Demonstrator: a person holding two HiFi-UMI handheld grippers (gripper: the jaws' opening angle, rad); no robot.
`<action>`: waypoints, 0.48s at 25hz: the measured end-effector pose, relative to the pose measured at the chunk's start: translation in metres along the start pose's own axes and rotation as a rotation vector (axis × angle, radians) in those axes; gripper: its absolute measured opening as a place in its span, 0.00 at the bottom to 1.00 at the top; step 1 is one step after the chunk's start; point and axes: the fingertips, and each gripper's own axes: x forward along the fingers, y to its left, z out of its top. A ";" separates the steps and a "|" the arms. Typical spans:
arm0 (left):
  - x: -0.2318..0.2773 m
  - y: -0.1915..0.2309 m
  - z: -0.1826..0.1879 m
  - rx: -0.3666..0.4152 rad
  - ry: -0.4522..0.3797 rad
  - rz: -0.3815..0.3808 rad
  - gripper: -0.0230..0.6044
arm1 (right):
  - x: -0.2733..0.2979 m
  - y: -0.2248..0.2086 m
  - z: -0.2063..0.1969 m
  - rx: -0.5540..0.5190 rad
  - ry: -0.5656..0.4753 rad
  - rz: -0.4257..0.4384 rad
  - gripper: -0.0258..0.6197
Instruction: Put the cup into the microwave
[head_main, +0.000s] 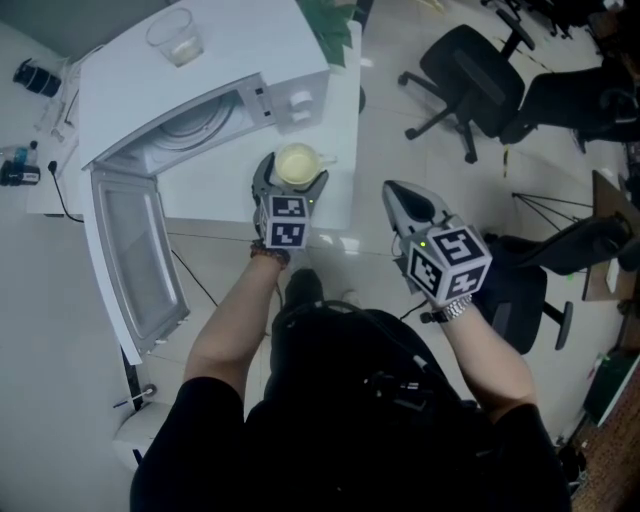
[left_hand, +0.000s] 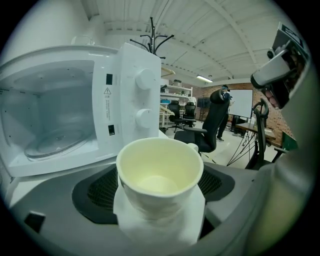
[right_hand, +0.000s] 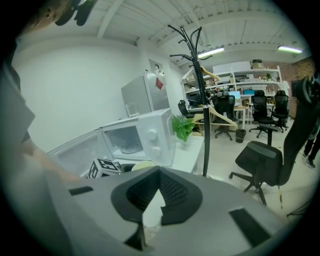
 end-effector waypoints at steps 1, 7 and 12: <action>0.002 0.000 0.001 0.003 0.001 -0.001 0.79 | 0.000 -0.001 0.000 0.002 0.002 -0.003 0.06; 0.010 -0.004 0.003 0.005 0.004 -0.027 0.79 | 0.000 -0.006 -0.001 0.005 0.006 -0.012 0.06; 0.011 -0.006 0.006 0.003 0.014 -0.049 0.78 | 0.001 -0.008 0.000 0.002 0.009 -0.012 0.06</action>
